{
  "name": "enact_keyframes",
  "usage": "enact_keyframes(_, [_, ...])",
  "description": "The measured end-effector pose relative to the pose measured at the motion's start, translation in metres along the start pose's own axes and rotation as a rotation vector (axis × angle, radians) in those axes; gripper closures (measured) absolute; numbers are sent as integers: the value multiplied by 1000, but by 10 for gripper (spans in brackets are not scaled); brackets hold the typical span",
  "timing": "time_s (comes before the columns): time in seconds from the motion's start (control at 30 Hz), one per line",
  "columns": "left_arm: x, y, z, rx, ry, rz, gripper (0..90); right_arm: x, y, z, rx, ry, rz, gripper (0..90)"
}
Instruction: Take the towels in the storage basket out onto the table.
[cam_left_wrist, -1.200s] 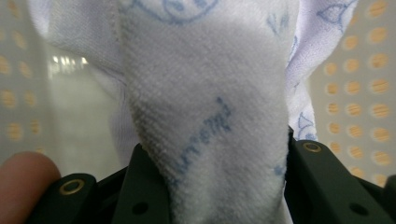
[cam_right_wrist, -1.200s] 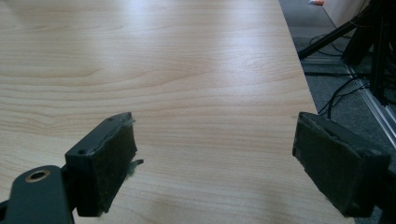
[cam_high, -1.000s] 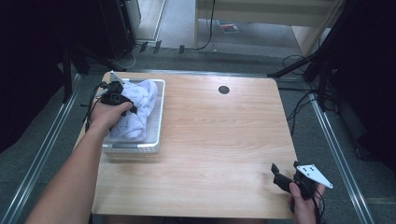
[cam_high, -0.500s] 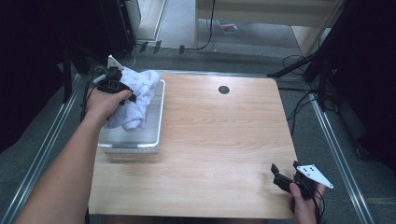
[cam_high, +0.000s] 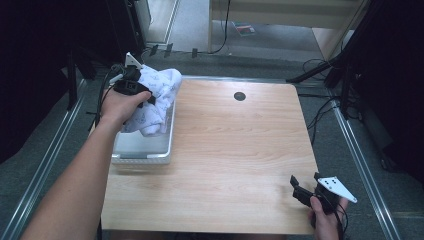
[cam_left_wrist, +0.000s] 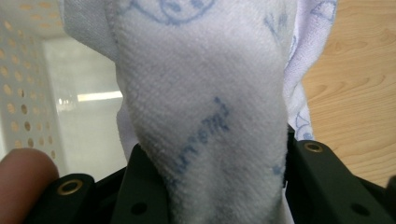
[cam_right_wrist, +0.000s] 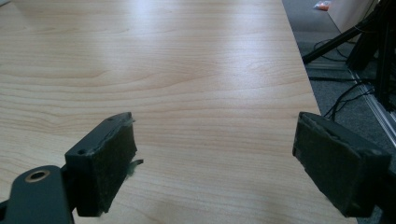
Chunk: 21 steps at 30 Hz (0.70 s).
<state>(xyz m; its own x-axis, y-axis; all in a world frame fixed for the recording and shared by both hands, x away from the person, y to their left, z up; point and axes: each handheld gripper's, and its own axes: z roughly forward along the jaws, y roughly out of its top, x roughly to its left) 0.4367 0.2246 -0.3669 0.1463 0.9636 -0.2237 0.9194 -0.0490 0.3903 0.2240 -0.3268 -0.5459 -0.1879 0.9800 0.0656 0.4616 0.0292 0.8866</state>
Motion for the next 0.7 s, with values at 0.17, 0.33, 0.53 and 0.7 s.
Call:
enact_keyframes(0.17, [-9, 2, 0, 1, -7, 19, 628, 0, 0, 0, -1, 2, -1, 138])
enact_keyframes(0.33, [-24, 5, 1, 8, -21, 47, 628, 0, 0, 0, -1, 4, 0, 138])
enact_keyframes(0.53, [-46, 9, 7, 5, -33, 76, 627, 0, 0, -1, -2, 6, 1, 138])
enact_keyframes(0.7, [-63, 10, 14, 7, -49, 102, 625, 0, 0, -1, -5, 10, 3, 137])
